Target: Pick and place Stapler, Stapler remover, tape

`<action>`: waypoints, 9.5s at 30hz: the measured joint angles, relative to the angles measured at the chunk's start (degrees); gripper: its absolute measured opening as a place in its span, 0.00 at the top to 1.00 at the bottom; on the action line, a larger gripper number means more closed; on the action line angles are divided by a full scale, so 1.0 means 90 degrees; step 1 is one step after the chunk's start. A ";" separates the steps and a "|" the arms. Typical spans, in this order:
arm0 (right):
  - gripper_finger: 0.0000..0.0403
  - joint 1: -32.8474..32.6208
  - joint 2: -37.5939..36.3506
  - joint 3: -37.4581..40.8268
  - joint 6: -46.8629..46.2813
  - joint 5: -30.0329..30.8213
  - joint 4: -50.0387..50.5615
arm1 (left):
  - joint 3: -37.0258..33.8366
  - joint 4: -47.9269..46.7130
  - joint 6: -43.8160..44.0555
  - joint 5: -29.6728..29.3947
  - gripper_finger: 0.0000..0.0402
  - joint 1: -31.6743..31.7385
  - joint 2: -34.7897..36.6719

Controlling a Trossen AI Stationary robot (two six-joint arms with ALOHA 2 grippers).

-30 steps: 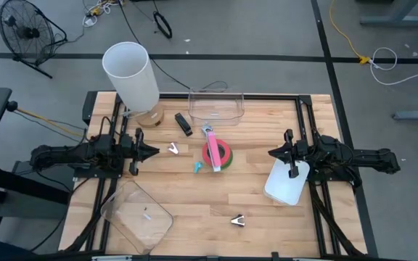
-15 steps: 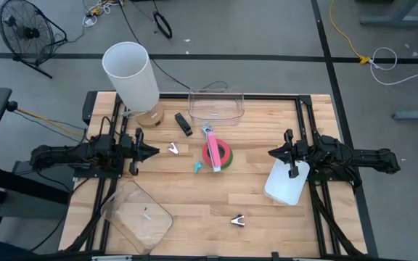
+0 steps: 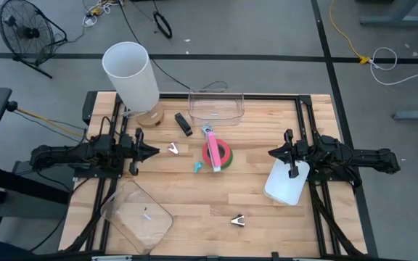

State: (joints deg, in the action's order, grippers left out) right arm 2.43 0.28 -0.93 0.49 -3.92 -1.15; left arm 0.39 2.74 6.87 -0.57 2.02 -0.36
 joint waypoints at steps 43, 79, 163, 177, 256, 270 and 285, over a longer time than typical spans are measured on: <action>0.94 -0.0001 0.0001 0.0000 0.0000 0.0001 -0.0001 | -0.0001 0.0001 0.0000 -0.0001 0.93 -0.0002 0.0000; 0.94 -0.0002 0.0001 0.0000 0.0000 0.0001 -0.0002 | -0.0001 -0.0001 0.0000 0.0001 0.93 -0.0001 0.0001; 1.00 -0.0001 0.3722 -0.6257 -0.1900 0.0384 0.0120 | 0.0000 0.0000 0.0000 -0.0001 0.93 -0.0002 0.0000; 1.00 0.0000 0.5080 -0.7761 -0.1346 0.0206 0.1991 | 0.0000 0.0001 0.0000 0.0001 0.93 -0.0002 0.0000; 0.94 0.0275 0.9901 -1.0688 0.5986 0.1277 0.5902 | -0.0001 0.0001 0.0000 -0.0001 0.93 0.0000 0.0001; 0.61 0.0274 0.9901 -1.0666 0.7997 0.0642 0.5953 | -0.0001 0.0001 0.0000 0.0002 0.93 0.0000 0.0000; 0.34 0.0272 1.0282 -1.0652 0.7619 -0.0287 0.6107 | -0.0001 0.0001 0.0000 0.0002 0.93 0.0000 0.0000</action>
State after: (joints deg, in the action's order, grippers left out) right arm 4.89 92.81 -96.79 69.07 -6.50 53.81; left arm 0.38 2.74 6.87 -0.56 2.02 -0.36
